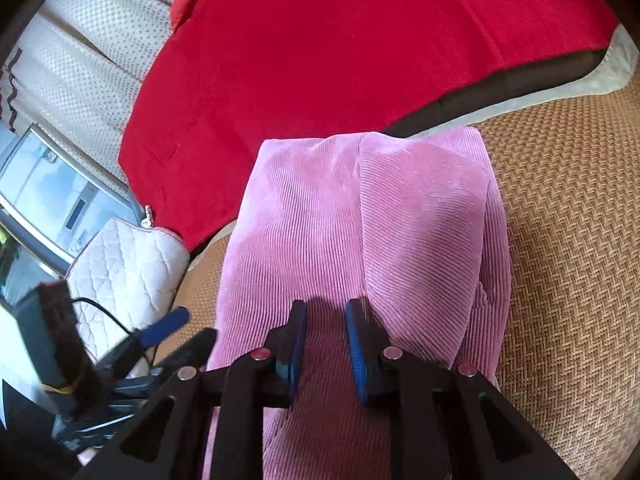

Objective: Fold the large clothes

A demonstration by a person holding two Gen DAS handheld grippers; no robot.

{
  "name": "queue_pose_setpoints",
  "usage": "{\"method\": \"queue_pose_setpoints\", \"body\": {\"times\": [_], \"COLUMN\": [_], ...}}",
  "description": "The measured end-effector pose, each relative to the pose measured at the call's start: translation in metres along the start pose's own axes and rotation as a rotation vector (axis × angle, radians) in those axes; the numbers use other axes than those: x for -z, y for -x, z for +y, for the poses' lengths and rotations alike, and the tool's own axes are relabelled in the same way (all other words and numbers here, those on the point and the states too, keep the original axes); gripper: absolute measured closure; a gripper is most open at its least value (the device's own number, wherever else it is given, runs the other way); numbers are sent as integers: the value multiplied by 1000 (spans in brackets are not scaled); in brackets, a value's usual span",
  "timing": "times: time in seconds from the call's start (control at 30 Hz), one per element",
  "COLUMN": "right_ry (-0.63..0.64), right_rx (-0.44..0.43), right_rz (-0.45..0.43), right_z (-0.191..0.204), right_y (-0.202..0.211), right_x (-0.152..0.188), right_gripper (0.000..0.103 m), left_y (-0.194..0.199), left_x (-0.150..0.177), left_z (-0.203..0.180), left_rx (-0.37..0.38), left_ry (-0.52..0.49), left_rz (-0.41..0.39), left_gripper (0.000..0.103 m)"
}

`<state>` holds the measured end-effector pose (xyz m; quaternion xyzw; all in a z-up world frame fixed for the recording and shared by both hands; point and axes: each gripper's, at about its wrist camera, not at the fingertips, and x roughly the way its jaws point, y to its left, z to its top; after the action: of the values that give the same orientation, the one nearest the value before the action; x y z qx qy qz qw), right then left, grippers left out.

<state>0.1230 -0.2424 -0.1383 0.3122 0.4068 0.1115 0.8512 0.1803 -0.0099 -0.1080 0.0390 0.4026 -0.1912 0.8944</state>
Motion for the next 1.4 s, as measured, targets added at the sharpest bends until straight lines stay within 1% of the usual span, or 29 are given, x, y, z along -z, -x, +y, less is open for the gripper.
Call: {"method": "queue_pose_setpoints", "body": {"times": [0.07, 0.1, 0.17, 0.23, 0.3, 0.33, 0.37, 0.43, 0.5, 0.53, 0.57, 0.63, 0.7, 0.8, 0.87, 0.93, 1.03, 1.1, 1.13, 1.2, 1.23, 1.3, 1.37, 1.4], "right_ry": [2, 2, 19, 59, 76, 71, 64, 46, 33, 31, 28, 20, 3, 16, 32, 34, 56, 74, 74, 54, 40, 25, 22, 20], "right_rx": [2, 1, -5, 3, 16, 20, 23, 63, 118, 131, 133, 123, 108, 114, 117, 109, 106, 126, 134, 160, 159, 148, 140, 136], "right_rz": [4, 5, -18, -66, -110, -122, -128, -101, -40, -25, -27, -26, -30, -42, -56, -71, -94, -89, -79, -30, -11, -1, 1, 0], "right_z": [1, 3, 9, 18, 24, 23, 23, 19, 12, 9, 8, 8, 6, 9, 13, 14, 18, 19, 19, 10, 6, 2, 2, 2], "right_y": [1, 3, 10, 21, 29, 31, 31, 23, 5, 0, -3, -2, 1, 10, 18, 26, 38, 40, 37, 24, 19, 16, 19, 21], "right_x": [0, 0, -1, -1, -1, 0, 0, 1, 3, 5, 6, 5, 5, 4, 4, 4, 6, 8, 9, 11, 11, 10, 8, 8], "right_gripper": [79, 80, 79, 77, 77, 77, 77, 77, 78, 78, 78, 78, 78, 78, 78, 77, 77, 77, 77, 76, 76, 77, 78, 78], "left_y": [-1, -1, -1, 4, 15, 19, 25, 30, 21, 12, 6, 2, 5, 19, 28, 38, 47, 46, 41, 23, 15, 16, 20, 24], "left_x": [4, 4, 3, 3, 2, 2, 2, 2, -1, 3, 6, 7, 8, 9, 8, 5, 4, 6, 9, 16, 21, 23, 20, 20], "left_z": [6, 15, 26, 25, 20, 16, 14, 11, 1, -3, -3, 5, 8, 1, 0, 4, 8, 5, 0, -9, -10, -8, -8, -10], "left_rx": [27, 55, 87, 71, 31, 29, 42, 80, 76, 63, 62, 101, 107, 62, 61, 96, 160, 156, 149, 128, 129, 146, 137, 126], "left_ry": [17, 55, 97, 86, 40, 24, 11, -4, -36, -56, -52, -1, 17, -25, -30, 3, 34, 16, -10, -52, -41, -6, -22, -33], "left_rz": [-2, 11, 26, 9, -22, -36, -55, -63, -23, 6, 14, 35, 43, -6, -29, -58, -69, -59, -31, 54, 71, 74, 65, 45], "left_gripper": [11, 10, 10, 10, 11, 11, 11, 11, 10, 10, 10, 10, 10, 10, 10, 10, 10, 10, 10, 10, 10, 10, 10, 10]}}
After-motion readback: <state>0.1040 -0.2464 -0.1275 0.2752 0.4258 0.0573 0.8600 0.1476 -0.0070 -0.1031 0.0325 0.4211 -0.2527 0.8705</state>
